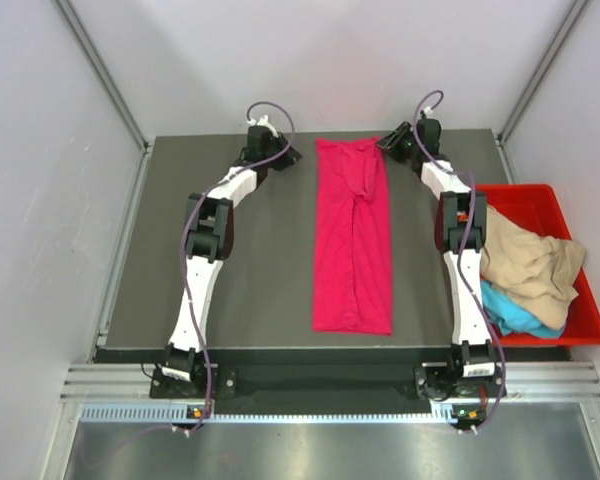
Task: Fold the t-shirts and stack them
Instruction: Fold the tshirt
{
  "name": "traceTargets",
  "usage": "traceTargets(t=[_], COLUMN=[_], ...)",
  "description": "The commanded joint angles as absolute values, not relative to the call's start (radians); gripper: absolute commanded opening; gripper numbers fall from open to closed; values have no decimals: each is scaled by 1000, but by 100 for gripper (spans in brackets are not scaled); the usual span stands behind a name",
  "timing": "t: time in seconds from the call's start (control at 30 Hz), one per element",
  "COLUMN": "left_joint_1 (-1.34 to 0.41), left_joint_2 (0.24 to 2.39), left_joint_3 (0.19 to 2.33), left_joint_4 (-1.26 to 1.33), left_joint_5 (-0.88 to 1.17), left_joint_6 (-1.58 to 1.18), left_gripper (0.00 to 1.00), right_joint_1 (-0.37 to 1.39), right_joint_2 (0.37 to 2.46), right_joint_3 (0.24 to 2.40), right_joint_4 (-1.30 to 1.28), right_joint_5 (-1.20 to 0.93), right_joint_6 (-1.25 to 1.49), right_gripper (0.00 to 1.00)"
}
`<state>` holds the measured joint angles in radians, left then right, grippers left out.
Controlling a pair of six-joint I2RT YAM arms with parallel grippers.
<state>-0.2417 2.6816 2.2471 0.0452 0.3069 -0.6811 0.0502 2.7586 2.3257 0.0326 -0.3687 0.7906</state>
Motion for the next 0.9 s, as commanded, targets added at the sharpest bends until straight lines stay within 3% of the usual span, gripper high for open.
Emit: traceTargets(t=[0.0,0.13,0.27,0.43,0.7,0.87], left_joint_1=[-226,-232,-268,-408,-615,-666], left_joint_2=[2473,2147,1900,1621,1457,1427], left_joint_3=[2085,1814,1512,1234,861,741], left_joint_4=[3,-205,-306,-353,-272,-196], left_joint_5=[328,208,218,236,250,247], left_joint_6=[-632,-522,-485,-500,-644,-699], left_gripper=[26,32,34,38,43,46], right_joint_1=[43,20,18,46,181,311], right_joint_2=[2640,2394,2192,1850,1343,1172], right_joint_3=[2317,2104,1964,1575,883,669], right_joint_4=[-39,-251,-478,-633,-594,-519], right_joint_5=[-351,-249,-147,-132,-152,-202], right_joint_6=[720,677,583,502,509,593], right_gripper=[38,40,39,37,39,40])
